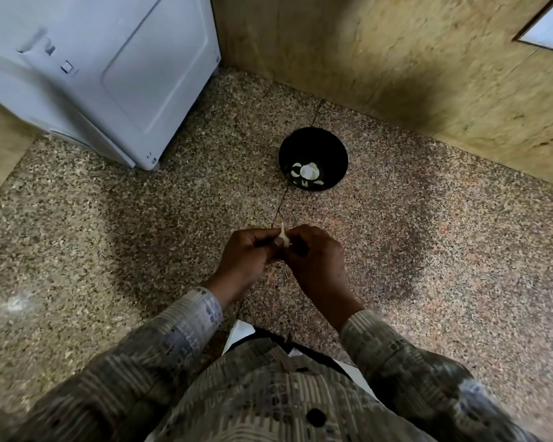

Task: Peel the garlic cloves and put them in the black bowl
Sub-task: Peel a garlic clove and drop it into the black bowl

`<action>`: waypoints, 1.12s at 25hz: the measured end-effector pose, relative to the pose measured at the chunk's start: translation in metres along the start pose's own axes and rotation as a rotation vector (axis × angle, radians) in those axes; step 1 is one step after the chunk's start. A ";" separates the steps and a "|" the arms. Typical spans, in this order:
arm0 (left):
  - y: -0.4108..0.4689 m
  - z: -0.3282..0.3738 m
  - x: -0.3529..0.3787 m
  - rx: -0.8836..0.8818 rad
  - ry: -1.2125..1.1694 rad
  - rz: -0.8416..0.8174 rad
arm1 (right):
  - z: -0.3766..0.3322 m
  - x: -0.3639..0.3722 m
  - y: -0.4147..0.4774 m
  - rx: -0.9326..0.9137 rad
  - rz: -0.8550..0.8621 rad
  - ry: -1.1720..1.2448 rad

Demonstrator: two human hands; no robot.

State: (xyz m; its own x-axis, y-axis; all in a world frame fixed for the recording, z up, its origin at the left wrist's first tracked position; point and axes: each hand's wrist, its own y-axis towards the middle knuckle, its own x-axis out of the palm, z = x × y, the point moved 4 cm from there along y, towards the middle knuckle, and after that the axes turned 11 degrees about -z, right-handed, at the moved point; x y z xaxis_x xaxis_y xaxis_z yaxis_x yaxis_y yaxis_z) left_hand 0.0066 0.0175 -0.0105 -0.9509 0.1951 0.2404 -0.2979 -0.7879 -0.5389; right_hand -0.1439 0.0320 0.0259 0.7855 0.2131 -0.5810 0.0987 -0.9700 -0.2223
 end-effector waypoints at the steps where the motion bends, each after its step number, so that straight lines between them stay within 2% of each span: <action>1: 0.000 -0.001 -0.003 -0.013 0.010 0.015 | -0.001 0.001 0.000 -0.018 -0.001 -0.010; 5: -0.005 0.001 -0.002 -0.019 0.075 0.023 | 0.003 0.005 0.001 -0.004 -0.049 -0.027; 10: -0.013 0.007 0.005 0.017 0.315 0.018 | 0.008 0.010 -0.003 0.084 -0.050 0.130; 15: -0.014 0.001 0.013 0.032 0.559 0.029 | 0.010 0.019 -0.013 0.043 -0.011 0.022; 20: -0.011 0.001 0.017 -0.009 0.623 0.034 | 0.008 0.024 -0.018 -0.014 0.001 -0.104; 23: -0.009 0.000 0.016 -0.019 0.633 0.036 | 0.012 0.024 -0.019 0.020 0.012 -0.024; 28: -0.006 -0.005 0.008 -0.056 0.538 0.009 | 0.020 0.027 -0.014 0.200 -0.025 0.322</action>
State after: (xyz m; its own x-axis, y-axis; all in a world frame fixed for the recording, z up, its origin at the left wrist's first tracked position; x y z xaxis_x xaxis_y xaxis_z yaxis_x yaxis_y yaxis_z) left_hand 0.0006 0.0266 -0.0094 -0.8579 0.4719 -0.2035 -0.2799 -0.7612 -0.5850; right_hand -0.1360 0.0534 -0.0028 0.9393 0.1579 -0.3046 0.0241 -0.9159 -0.4007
